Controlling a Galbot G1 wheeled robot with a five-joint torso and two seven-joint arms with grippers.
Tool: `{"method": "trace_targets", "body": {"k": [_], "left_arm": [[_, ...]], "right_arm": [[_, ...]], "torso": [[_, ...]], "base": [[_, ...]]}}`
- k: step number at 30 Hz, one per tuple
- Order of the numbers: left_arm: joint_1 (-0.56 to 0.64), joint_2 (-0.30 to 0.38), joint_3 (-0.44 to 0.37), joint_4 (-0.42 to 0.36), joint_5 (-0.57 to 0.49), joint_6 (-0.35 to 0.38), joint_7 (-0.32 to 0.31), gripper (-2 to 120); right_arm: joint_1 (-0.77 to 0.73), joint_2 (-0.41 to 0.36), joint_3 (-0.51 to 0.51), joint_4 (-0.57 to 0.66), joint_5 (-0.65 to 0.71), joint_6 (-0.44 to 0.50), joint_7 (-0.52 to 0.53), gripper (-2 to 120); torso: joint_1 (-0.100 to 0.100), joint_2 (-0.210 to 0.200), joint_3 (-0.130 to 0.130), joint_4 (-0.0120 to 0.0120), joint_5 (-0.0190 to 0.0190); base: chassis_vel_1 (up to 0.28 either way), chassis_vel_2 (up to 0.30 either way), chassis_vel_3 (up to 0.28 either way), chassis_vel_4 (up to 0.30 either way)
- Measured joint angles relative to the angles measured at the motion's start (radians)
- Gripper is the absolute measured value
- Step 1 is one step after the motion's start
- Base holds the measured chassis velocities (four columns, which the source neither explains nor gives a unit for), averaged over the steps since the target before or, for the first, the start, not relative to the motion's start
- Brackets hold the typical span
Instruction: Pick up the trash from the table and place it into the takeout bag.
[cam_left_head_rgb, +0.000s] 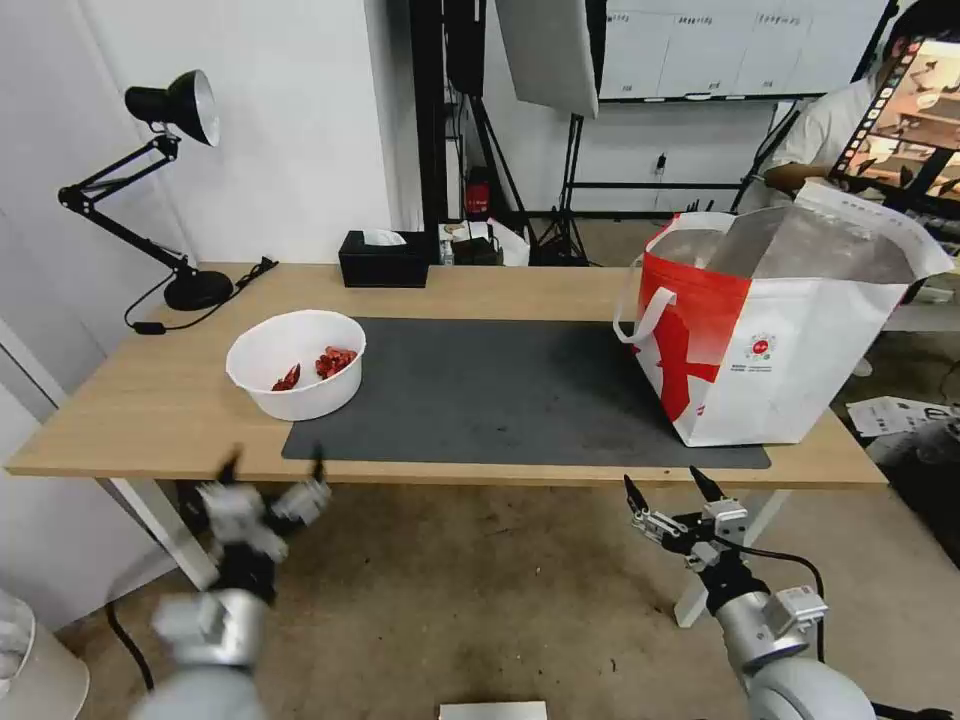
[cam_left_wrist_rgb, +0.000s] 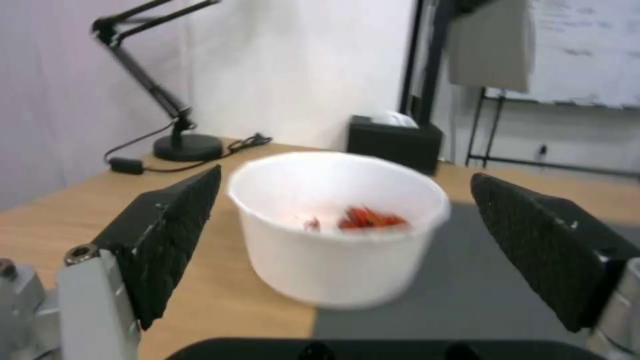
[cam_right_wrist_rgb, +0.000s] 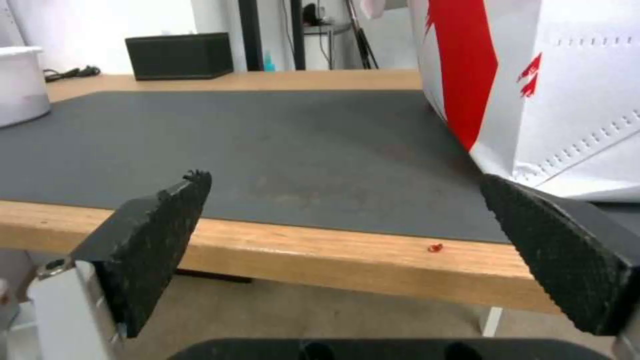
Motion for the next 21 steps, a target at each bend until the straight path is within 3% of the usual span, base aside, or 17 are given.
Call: {"method": "trace_targets", "body": {"k": [1,4,5,7,9,12,13,16,21], "left_arm": [[0.000,0.000,0.000,0.000,0.000,0.000,0.000,100],[-0.139,0.158,-0.018,0.063,-0.278,0.087,-0.099,100],[-0.139,0.158,-0.018,0.063,-0.278,0.087,-0.099,100],[-0.256,0.263,-0.011,0.137,-0.492,0.155,-0.170,100],[-0.288,0.285,-0.005,0.159,-0.546,0.175,-0.194,100],[-0.475,0.372,0.039,0.293,-0.855,0.312,-0.306,100],[-0.475,0.372,0.039,0.293,-0.855,0.312,-0.306,100],[-0.602,0.398,0.092,0.421,-0.989,0.398,-0.322,100],[-0.680,0.401,0.146,0.517,-1.039,0.455,-0.317,100]], "right_arm": [[0.000,0.000,0.000,0.000,0.000,0.000,0.000,100],[0.001,0.000,0.000,0.000,0.000,0.000,0.000,100],[0.001,0.000,0.000,0.000,0.000,0.000,0.000,100],[0.001,0.000,0.000,0.000,0.001,-0.001,0.000,100],[0.001,0.000,0.000,0.001,0.001,-0.001,0.000,100],[0.001,-0.001,0.000,0.001,0.001,-0.001,0.000,100],[0.001,-0.001,0.000,0.001,0.001,-0.001,0.000,100],[0.001,-0.001,0.000,0.001,0.002,-0.001,0.000,100],[0.001,-0.001,0.000,0.001,0.002,-0.001,0.000,100]], "torso": [[0.000,0.000,0.000,0.0000,0.0000],[0.000,0.000,0.000,-0.0002,0.0001],[0.000,0.000,0.000,-0.0002,0.0001],[0.000,0.000,0.000,-0.0001,0.0001],[0.000,0.000,0.000,-0.0001,0.0001],[0.000,0.000,0.000,-0.0002,0.0001],[0.000,0.000,0.000,-0.0002,0.0001],[0.000,0.000,0.000,-0.0001,0.0002],[0.000,0.000,0.000,0.0000,0.0001]], "base": [[0.000,0.000,0.000,0.000],[0.000,0.000,0.000,0.000],[0.000,0.000,0.000,0.000],[0.000,0.000,0.000,0.000],[0.000,0.000,0.000,0.000],[0.000,0.000,0.000,0.000],[0.000,0.000,0.000,0.000],[0.000,0.000,0.000,0.000],[0.000,0.000,0.000,0.000]]}}
